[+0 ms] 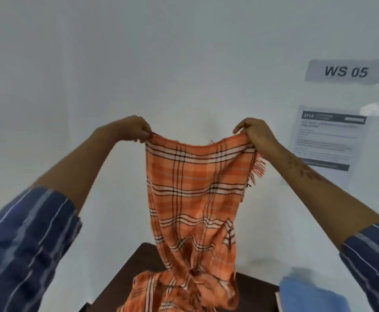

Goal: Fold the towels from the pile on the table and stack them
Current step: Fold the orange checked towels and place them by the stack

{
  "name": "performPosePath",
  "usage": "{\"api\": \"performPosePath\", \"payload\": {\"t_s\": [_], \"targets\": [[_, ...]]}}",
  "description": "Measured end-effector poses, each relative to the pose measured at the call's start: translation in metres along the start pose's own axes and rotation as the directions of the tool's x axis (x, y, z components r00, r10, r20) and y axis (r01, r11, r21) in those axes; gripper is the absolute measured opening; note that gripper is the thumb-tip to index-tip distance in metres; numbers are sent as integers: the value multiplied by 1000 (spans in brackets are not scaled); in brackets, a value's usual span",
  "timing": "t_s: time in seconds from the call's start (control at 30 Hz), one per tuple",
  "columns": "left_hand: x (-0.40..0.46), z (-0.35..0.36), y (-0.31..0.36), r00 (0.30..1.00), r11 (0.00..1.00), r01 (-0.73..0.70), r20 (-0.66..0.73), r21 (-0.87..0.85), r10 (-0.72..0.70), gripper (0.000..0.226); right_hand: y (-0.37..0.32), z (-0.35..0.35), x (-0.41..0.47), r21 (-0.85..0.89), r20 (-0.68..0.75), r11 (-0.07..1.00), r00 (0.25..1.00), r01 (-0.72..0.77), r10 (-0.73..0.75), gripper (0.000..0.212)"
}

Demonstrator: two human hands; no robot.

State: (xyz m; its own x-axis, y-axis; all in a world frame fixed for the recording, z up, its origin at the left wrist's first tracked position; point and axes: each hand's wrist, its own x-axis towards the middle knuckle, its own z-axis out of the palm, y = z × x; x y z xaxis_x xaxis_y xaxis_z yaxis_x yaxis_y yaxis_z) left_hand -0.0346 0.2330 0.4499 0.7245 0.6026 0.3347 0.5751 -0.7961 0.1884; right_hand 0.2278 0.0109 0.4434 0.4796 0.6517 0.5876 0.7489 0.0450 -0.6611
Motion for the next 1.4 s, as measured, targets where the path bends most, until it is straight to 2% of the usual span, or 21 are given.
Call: {"api": "performPosePath", "payload": {"t_s": [0.03, 0.1, 0.17, 0.23, 0.33, 0.43, 0.47, 0.53, 0.57, 0.67, 0.73, 0.87, 0.93, 1.0, 1.07, 1.1, 1.17, 1.27, 1.3, 1.37, 1.4], "targets": [[-2, -1, -6, 999, 999, 40, 10, 12, -40, 16, -11, -1, -6, 104, 155, 994, 988, -30, 14, 34], [-8, 3, -22, 992, 992, 124, 31, 24, -125, 15, -29, -2, -19, 157, 503, 981, 864, -112, 18, 26], [-13, 5, -30, 987, 988, 152, 49, 18, -152, 15, -37, -13, -18, -122, 680, 991, 732, 54, 44, 30], [-17, 2, -24, 989, 992, 127, 76, -24, -125, 18, -35, -21, -14, -398, 655, 892, 747, 212, 115, 43], [-20, -10, -13, 988, 991, 94, 129, -98, -81, 21, -32, -23, -11, -521, 575, 803, 815, 290, 79, 28], [-19, -22, -7, 991, 992, 92, 107, -82, -83, 19, -42, -30, -15, -422, 704, 881, 689, 212, 172, 16], [-19, -24, -4, 994, 992, 81, 76, -100, -74, 19, -43, -32, -12, -463, 681, 865, 703, 194, 207, 14], [-16, -26, 6, 1000, 989, 22, 1, -147, -22, 15, -43, -36, -5, -680, 480, 698, 855, 223, 195, 19], [-15, -25, 13, 1000, 989, -16, -29, -147, 11, 13, -43, -37, -5, -732, 421, 645, 890, 219, 175, 21], [-13, -23, 26, 997, 997, -65, -53, -49, 62, 10, -46, -41, -3, -631, 540, 761, 791, 154, 288, 15], [-10, -22, 25, 998, 999, -44, -44, -29, 43, 11, -45, -51, -5, -717, 467, 683, 823, 138, 324, 19], [-8, -24, 21, 995, 999, -24, -91, 43, 28, 16, -38, -60, 0, -570, 535, 819, 788, 71, 304, 14], [-5, -25, 25, 991, 995, -33, -127, 89, 44, 17, -44, -60, -3, -631, 461, 768, 849, 111, 256, 13], [2, -25, 33, 967, 988, -35, -243, 148, 71, 13, -53, -59, -8, -563, 583, 810, 773, 163, 250, 12], [9, -25, 38, 928, 988, -16, -366, 152, 71, 19, -52, -55, -3, -541, 632, 837, 693, 75, 346, 9], [11, -25, 41, 909, 989, -6, -412, 148, 67, 20, -50, -54, 0, -612, 568, 785, 743, 93, 355, 3], [16, -22, 48, 888, 990, 11, -456, 140, 55, 19, -47, -51, -1, -737, 435, 656, 856, 161, 279, 12], [22, -19, 45, 860, 990, 78, -511, 115, -8, 21, -50, -42, -12, -570, 678, 810, 636, 137, 369, 5], [23, -16, 44, 856, 991, 93, -515, 93, -32, 21, -44, -40, -8, -584, 643, 805, 664, 103, 382, 12], [22, -9, 47, 865, 992, 111, -497, 54, -70, 17, -36, -37, -7, -731, 401, 668, 880, 141, 253, 17], [22, -5, 48, 873, 992, 122, -480, 42, -87, 16, -33, -36, -7, -774, 362, 616, 900, 146, 242, 17]]}}
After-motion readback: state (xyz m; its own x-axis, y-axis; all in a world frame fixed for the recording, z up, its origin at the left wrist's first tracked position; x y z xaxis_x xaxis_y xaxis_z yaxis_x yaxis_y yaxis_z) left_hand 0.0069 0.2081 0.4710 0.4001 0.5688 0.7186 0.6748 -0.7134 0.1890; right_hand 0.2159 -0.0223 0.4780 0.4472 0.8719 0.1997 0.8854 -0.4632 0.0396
